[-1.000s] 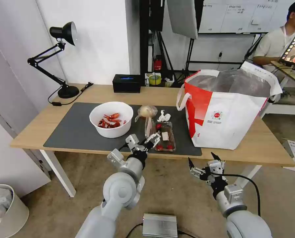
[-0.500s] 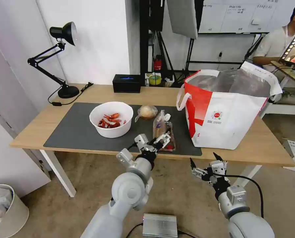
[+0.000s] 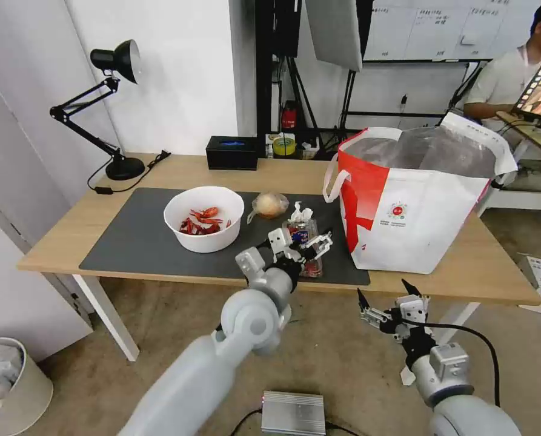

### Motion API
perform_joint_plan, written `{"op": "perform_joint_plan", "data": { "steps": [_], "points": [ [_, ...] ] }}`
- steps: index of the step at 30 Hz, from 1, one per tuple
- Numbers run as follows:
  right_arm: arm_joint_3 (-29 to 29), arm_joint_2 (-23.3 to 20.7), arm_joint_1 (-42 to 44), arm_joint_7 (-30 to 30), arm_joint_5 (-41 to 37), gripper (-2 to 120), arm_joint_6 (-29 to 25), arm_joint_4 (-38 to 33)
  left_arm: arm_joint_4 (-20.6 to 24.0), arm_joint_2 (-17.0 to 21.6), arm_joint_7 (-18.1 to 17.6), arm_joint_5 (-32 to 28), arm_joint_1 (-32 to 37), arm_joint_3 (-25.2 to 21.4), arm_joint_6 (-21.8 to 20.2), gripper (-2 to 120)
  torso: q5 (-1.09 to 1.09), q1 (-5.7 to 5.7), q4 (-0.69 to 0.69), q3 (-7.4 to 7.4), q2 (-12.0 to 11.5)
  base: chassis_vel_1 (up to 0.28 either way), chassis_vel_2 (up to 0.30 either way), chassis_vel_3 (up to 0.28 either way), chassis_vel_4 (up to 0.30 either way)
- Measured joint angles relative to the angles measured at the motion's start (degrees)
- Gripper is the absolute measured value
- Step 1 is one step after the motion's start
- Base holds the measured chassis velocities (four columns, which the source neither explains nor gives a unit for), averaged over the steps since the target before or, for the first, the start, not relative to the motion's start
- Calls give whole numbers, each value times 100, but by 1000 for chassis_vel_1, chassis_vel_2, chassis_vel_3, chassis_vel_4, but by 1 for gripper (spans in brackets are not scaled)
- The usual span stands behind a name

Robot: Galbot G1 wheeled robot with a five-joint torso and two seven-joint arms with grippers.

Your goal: Pick up the trash from the table and place it into the takeout bag.

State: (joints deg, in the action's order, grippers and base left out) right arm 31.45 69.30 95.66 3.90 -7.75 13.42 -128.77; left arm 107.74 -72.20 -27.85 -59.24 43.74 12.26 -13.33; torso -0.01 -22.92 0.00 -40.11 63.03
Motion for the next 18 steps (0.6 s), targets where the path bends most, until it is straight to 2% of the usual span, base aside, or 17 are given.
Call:
{"op": "perform_joint_plan", "data": {
  "steps": [1,4,8,10,11,12,13,15,18],
  "points": [
    [0,0,0,0,0,100,0,0,0,0,0,0,0,0,0,100,0,0,0,0,0,0,0,0,0],
    [8,0,-10,8,-65,100,-1,-4,-245,350,515,1250,-224,282,-54,99,0,0,0,0,0,0,0,0,0],
    [7,-8,-29,14,-137,100,-1,-10,-303,509,768,1692,-271,356,-56,97,0,0,0,0,0,0,0,0,0],
    [7,-30,-55,18,-198,100,3,-10,-390,659,1061,2283,-299,395,9,91,0,0,0,1,0,0,0,0,0],
    [7,-30,-55,18,-198,100,3,-10,-390,659,1061,2283,-299,395,9,91,0,0,0,1,0,0,0,0,0],
    [11,-52,-79,22,-239,100,12,-9,-468,820,1349,2753,-331,438,113,83,0,0,0,0,0,0,0,0,0],
    [11,-66,-95,23,-259,100,17,-9,-498,939,1547,2971,-360,474,166,77,-1,0,1,0,0,0,0,0,0],
    [12,-76,-107,25,-279,100,22,-9,-513,1040,1680,3071,-390,506,193,74,-1,0,0,1,0,0,0,0,0],
    [12,-107,-165,40,-399,100,58,5,-541,1372,2044,3123,-512,601,216,59,0,0,0,0,0,0,0,0,0]
  ]
}}
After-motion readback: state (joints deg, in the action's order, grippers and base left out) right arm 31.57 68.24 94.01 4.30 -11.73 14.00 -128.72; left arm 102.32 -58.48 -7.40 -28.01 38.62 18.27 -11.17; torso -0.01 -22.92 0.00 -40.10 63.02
